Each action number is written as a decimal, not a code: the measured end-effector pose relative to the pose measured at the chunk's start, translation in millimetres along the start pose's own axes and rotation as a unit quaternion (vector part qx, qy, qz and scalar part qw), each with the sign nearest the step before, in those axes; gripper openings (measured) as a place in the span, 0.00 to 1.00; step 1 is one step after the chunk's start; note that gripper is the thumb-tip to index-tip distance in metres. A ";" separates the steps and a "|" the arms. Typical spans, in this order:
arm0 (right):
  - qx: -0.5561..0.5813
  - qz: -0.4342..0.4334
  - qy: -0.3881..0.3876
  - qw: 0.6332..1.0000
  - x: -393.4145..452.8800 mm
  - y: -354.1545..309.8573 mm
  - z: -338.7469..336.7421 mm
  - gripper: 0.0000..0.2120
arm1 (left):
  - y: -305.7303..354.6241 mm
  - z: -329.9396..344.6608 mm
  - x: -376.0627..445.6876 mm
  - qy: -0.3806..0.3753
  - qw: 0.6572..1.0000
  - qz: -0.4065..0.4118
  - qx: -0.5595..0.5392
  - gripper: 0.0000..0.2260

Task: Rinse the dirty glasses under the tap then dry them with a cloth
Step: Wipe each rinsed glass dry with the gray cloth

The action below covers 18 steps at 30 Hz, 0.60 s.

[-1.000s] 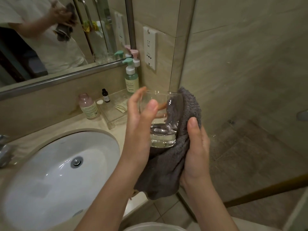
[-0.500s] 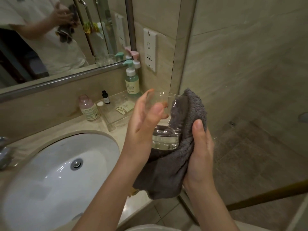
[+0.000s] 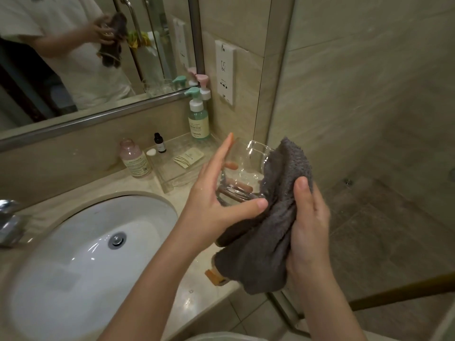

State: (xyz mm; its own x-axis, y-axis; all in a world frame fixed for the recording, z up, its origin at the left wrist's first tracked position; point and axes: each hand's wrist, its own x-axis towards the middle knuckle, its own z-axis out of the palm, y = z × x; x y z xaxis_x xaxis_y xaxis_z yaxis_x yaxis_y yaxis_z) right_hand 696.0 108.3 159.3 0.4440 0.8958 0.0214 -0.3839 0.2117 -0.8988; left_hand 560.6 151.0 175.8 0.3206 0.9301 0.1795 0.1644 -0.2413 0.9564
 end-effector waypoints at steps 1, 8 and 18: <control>-0.016 -0.013 -0.006 1.000 3.3 -3.6 -3.9 0.09 | -0.7 -4.6 -0.8 -0.006 1.000 0.000 -0.014 0.44; -0.144 -0.038 -0.222 0.964 19.1 -33.2 -25.2 0.12 | 0.8 -20.7 -4.9 -0.013 0.991 -0.005 -0.134 0.26; -0.196 0.021 -0.378 0.905 12.6 -40.5 -24.9 0.20 | 18.6 -66.7 0.3 -0.184 0.979 -0.049 -0.078 0.23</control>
State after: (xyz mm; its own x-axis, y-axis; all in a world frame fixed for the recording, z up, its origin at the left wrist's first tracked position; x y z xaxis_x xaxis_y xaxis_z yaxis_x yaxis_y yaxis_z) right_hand 737.3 101.2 185.1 -0.3010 0.9428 0.1432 -0.0045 0.1487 -0.9889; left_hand 501.5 165.3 208.9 0.6295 0.7768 0.0170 0.0770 -0.0841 0.9935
